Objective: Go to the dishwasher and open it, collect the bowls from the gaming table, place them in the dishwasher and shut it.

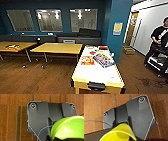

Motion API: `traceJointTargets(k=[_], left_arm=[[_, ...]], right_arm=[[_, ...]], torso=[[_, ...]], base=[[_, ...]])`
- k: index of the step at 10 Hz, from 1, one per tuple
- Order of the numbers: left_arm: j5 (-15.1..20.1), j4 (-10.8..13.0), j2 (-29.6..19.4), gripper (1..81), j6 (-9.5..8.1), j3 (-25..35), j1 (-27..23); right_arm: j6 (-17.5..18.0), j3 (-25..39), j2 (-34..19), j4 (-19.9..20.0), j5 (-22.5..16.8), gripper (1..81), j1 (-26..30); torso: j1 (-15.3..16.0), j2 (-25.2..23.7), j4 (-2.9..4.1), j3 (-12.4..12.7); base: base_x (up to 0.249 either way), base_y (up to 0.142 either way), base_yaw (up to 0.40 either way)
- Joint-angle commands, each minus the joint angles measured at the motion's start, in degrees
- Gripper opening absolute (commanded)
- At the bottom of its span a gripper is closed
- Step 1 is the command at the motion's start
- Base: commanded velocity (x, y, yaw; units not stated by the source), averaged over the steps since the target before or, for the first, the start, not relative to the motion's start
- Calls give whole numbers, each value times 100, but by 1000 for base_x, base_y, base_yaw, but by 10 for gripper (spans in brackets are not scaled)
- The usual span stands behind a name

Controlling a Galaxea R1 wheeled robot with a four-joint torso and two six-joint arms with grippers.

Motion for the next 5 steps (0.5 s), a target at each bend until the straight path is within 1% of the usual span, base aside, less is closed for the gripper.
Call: traceJointTargets(k=[1,5], left_arm=[[221,68,-107,10,10,24,-347],[221,59,-98,10,10,24,-347]], right_arm=[[-4,22,-102,-99,-228,10,273],[-13,14,-102,-108,-237,10,281]], torso=[[11,0,0,0],[14,-2,0,0]], base=[[-91,0,0],[0,0,0]])
